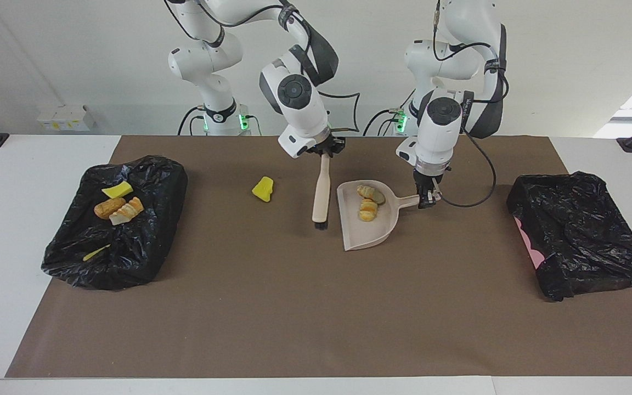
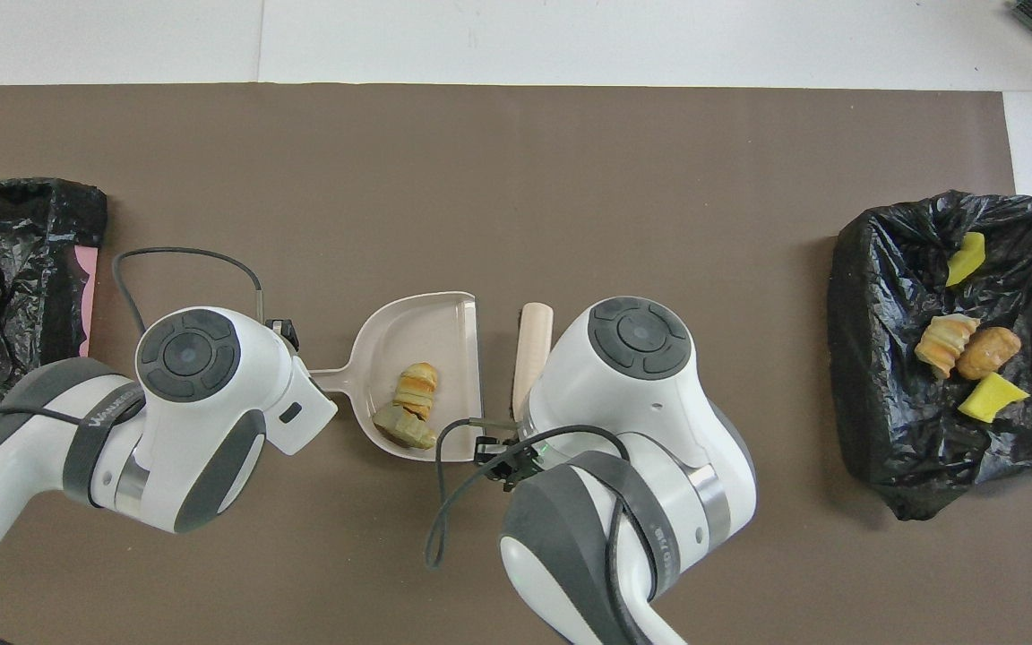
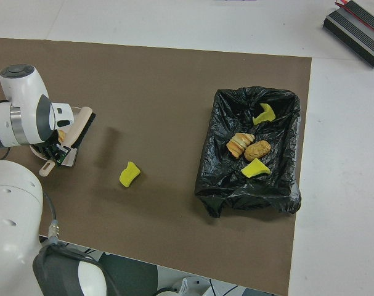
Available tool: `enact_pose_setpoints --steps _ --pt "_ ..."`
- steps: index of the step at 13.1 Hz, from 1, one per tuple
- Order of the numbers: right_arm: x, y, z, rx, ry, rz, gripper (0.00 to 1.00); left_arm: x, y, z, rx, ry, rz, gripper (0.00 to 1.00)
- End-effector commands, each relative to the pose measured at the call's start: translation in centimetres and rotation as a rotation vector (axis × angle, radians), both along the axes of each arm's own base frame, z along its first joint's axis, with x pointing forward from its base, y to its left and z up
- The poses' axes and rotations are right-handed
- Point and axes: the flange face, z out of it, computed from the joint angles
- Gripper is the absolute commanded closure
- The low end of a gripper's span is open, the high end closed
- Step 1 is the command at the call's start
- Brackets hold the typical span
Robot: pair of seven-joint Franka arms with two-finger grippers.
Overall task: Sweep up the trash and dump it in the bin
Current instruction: 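Sweep the tan pieces into the dustpan with the right gripper's brush, then move the brush with the right gripper behind the last yellow sponge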
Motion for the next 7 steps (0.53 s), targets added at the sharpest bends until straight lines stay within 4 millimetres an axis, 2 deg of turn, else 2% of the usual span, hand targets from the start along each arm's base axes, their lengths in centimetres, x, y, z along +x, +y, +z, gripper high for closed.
enact_pose_setpoints --steps 1,5,7 --pt "-2.6 -4.6 0.1 -0.149 0.04 -0.051 1.0 -2.0 -0.8 0.1 0.026 0.013 -0.05 1.0" --pt "-7.4 -8.8 -1.8 -0.353 0.09 -0.103 1.0 -3.0 -2.0 0.2 0.028 0.015 -0.076 1.0" --pt "-10.2 -11.2 -3.4 -0.382 0.091 -0.123 1.0 -3.7 -2.5 0.1 0.029 0.018 -0.088 1.0"
